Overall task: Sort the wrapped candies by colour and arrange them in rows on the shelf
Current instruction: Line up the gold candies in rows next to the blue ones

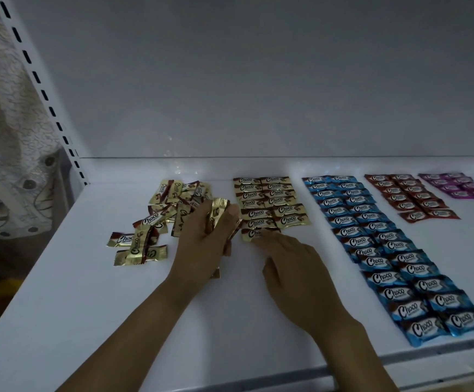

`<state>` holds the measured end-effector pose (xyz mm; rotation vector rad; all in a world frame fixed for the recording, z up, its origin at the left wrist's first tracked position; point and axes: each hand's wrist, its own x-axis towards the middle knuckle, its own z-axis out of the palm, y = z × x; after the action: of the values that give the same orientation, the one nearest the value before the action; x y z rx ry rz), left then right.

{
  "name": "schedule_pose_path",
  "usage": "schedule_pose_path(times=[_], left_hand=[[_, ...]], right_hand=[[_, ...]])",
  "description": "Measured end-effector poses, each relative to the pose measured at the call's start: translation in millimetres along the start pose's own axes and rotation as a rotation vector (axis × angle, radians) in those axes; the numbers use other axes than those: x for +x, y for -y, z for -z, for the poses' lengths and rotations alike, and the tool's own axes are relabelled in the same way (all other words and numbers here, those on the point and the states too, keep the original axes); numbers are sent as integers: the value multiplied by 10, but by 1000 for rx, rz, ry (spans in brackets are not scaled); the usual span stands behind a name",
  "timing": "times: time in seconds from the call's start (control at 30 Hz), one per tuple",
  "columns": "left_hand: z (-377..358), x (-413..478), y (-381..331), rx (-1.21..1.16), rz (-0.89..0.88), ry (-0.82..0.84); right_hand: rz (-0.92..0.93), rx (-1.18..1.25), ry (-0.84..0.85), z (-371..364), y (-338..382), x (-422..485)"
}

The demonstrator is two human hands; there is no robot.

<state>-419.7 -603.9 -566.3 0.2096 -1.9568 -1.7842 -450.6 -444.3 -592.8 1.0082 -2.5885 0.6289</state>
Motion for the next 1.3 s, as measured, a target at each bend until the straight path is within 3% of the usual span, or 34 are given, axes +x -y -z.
schedule_pose_path(times=[0.1, 0.17, 0.33, 0.63, 0.73, 1.13, 1.3], left_hand=[[12, 2, -42, -142, 106, 6], [12, -2, -76, -193, 119, 21], [-54, -79, -73, -160, -30, 182], [-58, -85, -76, -8, -13, 225], [-53, -78, -86, -59, 23, 215], [-26, -99, -109, -69, 0, 239], [-4, -87, -82, -111, -6, 252]], right_hand=[[40, 34, -112, -35, -10, -4], [-8, 193, -213, 24, 36, -2], [-241, 772, -136, 185, 331, 118], [-568, 1218, -398, 265, 253, 54], [-528, 1330, -449, 328, 282, 37], [-485, 1336, -350, 298, 343, -5], [-517, 1200, -304, 274, 317, -10]])
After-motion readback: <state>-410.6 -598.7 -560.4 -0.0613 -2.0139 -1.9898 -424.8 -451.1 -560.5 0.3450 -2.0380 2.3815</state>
